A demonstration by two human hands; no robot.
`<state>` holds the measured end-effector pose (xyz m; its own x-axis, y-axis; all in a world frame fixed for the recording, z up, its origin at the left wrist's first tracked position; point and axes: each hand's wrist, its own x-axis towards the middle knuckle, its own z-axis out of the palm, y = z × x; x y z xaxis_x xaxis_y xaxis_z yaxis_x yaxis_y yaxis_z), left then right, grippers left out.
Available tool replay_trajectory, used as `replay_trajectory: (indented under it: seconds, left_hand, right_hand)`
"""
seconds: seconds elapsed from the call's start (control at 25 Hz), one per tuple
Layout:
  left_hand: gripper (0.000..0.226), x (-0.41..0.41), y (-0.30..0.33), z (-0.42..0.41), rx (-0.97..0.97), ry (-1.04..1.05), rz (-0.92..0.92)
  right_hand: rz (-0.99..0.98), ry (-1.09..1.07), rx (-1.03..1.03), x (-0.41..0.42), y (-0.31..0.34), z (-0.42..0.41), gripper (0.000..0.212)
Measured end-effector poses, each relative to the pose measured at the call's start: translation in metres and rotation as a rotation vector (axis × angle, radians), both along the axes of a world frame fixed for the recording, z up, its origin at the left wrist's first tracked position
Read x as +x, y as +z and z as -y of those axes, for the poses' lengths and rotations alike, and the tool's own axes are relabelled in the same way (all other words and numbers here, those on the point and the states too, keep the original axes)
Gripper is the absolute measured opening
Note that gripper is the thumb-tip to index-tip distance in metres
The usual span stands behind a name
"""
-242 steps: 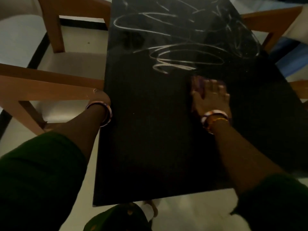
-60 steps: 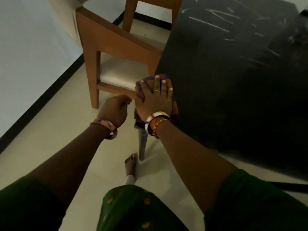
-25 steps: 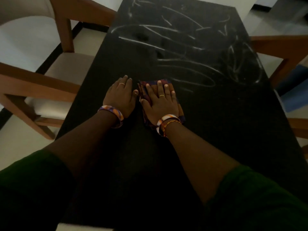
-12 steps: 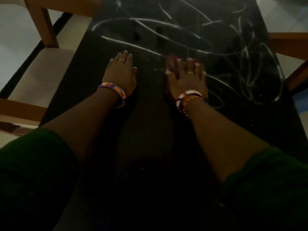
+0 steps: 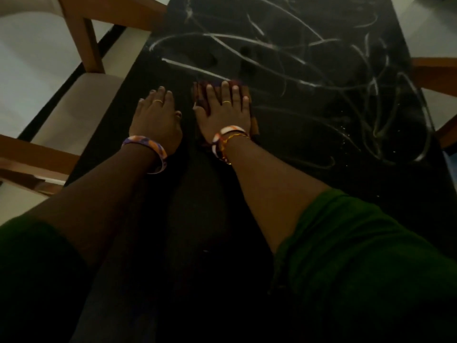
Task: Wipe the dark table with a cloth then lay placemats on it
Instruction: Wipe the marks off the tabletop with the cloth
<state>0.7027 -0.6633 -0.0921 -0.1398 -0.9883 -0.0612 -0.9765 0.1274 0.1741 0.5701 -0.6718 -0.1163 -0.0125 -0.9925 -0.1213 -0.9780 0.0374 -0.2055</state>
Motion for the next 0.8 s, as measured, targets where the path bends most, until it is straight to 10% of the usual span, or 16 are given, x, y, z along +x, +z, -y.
replay_trajectory:
  seconds: [0.32,0.64,0.8]
  left_hand:
    - [0.054,-0.011,-0.005,0.004,0.033,-0.076,-0.07]
    - [0.053,0.02,-0.007,0.0,0.009,0.036,0.014]
    - [0.054,0.022,-0.004,0.005,0.023,-0.026,-0.038]
  right_hand:
    - [-0.076,-0.574,0.021,-0.147,0.005,-0.041,0.063]
    - [-0.011,0.042,-0.016,0.015,-0.002,-0.011,0.063]
    - [-0.109,-0.179,-0.09,-0.066,-0.007,-0.029,0.066]
